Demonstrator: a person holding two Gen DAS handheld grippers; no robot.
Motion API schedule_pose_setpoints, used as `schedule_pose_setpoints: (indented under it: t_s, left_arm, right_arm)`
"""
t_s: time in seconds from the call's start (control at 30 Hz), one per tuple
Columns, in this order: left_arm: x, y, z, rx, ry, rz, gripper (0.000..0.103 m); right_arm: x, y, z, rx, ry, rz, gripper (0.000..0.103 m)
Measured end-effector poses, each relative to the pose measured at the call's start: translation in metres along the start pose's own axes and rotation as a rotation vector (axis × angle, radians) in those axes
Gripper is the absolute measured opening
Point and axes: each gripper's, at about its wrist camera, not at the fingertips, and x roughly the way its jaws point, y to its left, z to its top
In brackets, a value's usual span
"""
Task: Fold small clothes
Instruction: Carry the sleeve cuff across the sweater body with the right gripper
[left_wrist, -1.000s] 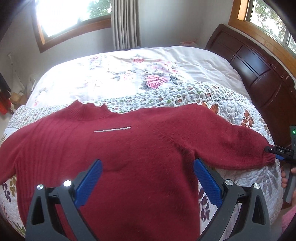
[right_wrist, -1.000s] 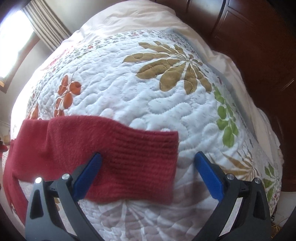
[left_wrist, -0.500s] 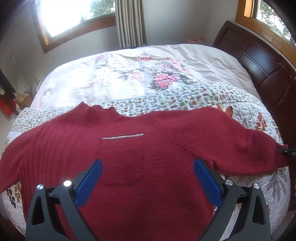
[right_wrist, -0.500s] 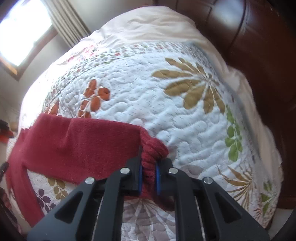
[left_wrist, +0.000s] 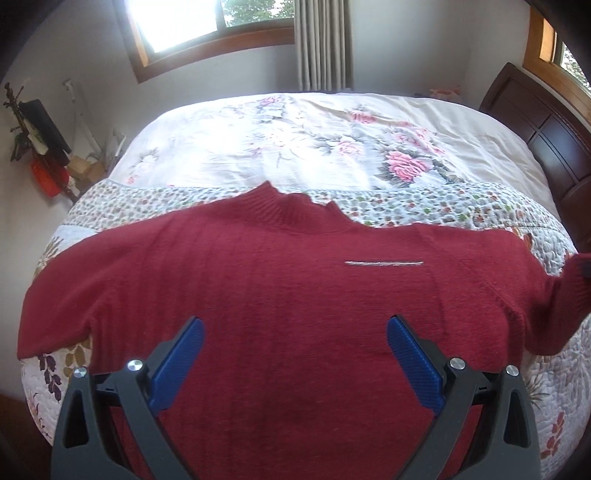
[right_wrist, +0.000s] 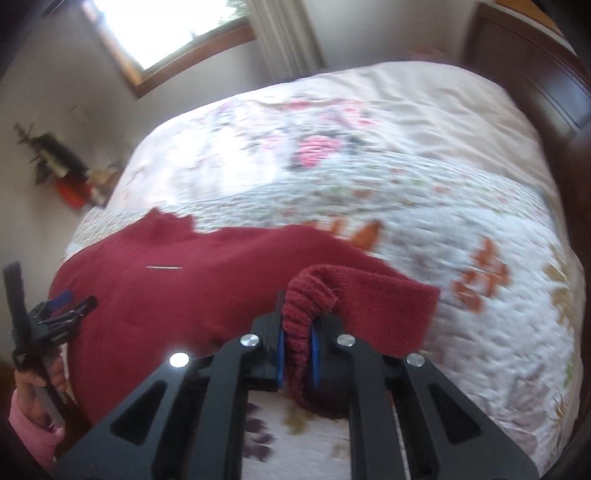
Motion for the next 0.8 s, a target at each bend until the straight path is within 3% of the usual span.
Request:
schedule_pose_setpoints:
  t_s: [0.17, 0.27, 0.37, 0.43, 0.5, 0.57, 0.63, 0.73, 0.8]
  left_arm:
    - [-0.005, 0.026, -0.005, -0.031, -0.003, 0.005, 0.099]
    - [-0.006, 0.037, -0.008, -0.054, 0.002, 0.004, 0.099]
    - [-0.004, 0.043, -0.010, -0.066, 0.013, -0.001, 0.099]
    - [-0.003, 0.045, -0.011, -0.067, 0.019, -0.003, 0.099]
    - [-0.001, 0.043, -0.011, -0.070, 0.026, -0.015, 0.099]
    - [0.000, 0.038, -0.010, -0.072, 0.033, -0.039, 0.099]
    - [0.000, 0.028, -0.008, -0.071, 0.044, -0.074, 0.099]
    - [0.001, 0.002, -0.006, -0.057, 0.078, -0.164, 0.099]
    - [0.004, -0.019, -0.007, -0.032, 0.110, -0.222, 0.099]
  right_arm:
    - [0.036, 0.085, 0.015, -0.093, 0.038, 0.128, 0.010]
    - [0.063, 0.115, 0.014, -0.126, 0.086, 0.138, 0.015]
    - [0.085, 0.123, 0.008, -0.108, 0.132, 0.190, 0.034]
    - [0.084, 0.121, 0.006, -0.052, 0.145, 0.293, 0.041]
    - [0.073, 0.117, 0.008, -0.002, 0.127, 0.386, 0.041]
    - [0.056, 0.107, 0.009, 0.023, 0.099, 0.420, 0.042]
    - [0.038, 0.092, 0.007, 0.029, 0.065, 0.371, 0.042]
    - [0.017, 0.060, -0.005, 0.037, 0.030, 0.194, 0.044]
    - [0.012, 0.041, -0.016, 0.061, 0.022, 0.148, 0.044]
